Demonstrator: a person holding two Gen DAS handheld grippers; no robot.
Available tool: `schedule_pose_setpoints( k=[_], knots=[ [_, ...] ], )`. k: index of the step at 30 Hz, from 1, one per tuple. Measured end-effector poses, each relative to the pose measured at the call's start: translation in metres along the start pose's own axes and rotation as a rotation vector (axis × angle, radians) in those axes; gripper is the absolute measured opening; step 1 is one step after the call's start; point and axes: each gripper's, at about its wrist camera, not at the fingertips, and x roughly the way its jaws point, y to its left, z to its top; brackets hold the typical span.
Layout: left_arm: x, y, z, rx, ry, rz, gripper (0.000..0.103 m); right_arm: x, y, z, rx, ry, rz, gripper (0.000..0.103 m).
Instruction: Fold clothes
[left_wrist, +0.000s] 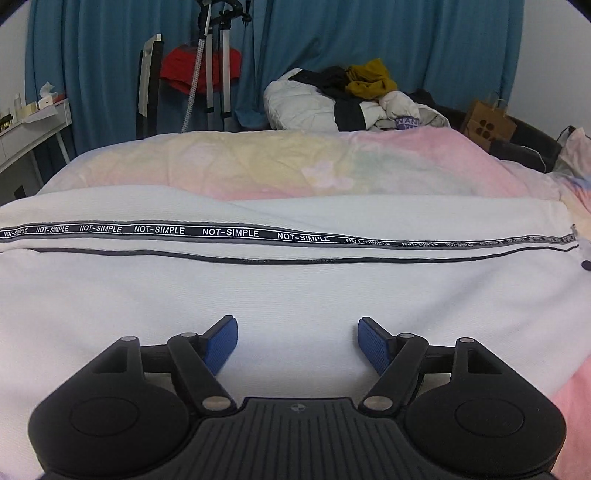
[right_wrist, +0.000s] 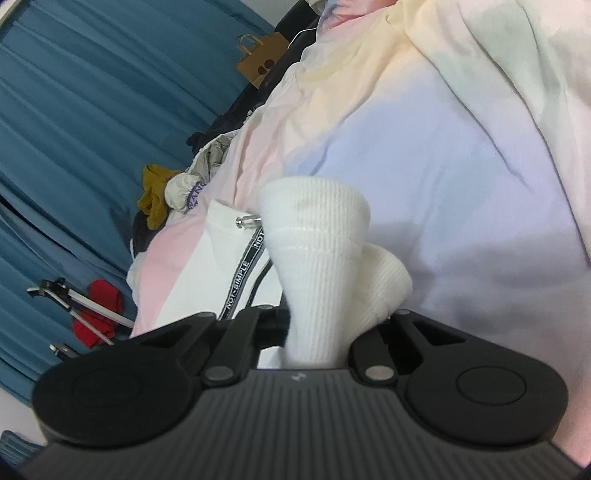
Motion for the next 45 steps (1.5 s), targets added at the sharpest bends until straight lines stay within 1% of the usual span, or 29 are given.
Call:
schedule_pose_setpoints(
  k=[2, 12, 17, 27, 32, 36, 39, 42, 45],
  knots=[
    [0.001, 0.0, -0.003, 0.014, 0.003, 0.001, 0.074, 0.001, 0.003, -0.001, -0.011, -0.002, -0.013, 0.013],
    [0.004, 0.002, -0.003, 0.014, 0.002, -0.002, 0.074, -0.003, 0.01, -0.005, -0.046, -0.019, -0.052, 0.013],
    [0.005, 0.001, -0.006, 0.035, 0.006, 0.0, 0.074, -0.008, 0.02, -0.007, -0.096, -0.044, -0.082, 0.013],
    [0.006, 0.003, -0.002, 0.037, 0.029, -0.001, 0.074, -0.018, 0.041, -0.012, -0.197, -0.093, -0.141, 0.013],
    [0.007, 0.007, -0.002, 0.035, 0.03, -0.011, 0.074, -0.026, 0.063, -0.012, -0.202, -0.141, -0.189, 0.013],
    [0.008, 0.009, 0.0, 0.033, 0.03, -0.016, 0.074, -0.037, 0.083, -0.012, -0.212, -0.183, -0.196, 0.013],
    [0.009, 0.011, -0.001, 0.028, 0.018, -0.025, 0.075, -0.047, 0.107, -0.016, -0.308, -0.222, -0.192, 0.013],
    [0.012, 0.013, -0.003, 0.054, -0.002, -0.03, 0.077, -0.061, 0.132, -0.02, -0.42, -0.247, -0.18, 0.013],
    [0.009, 0.016, -0.003, 0.039, 0.0, -0.044, 0.077, -0.078, 0.155, -0.021, -0.468, -0.273, -0.155, 0.013]
  ],
)
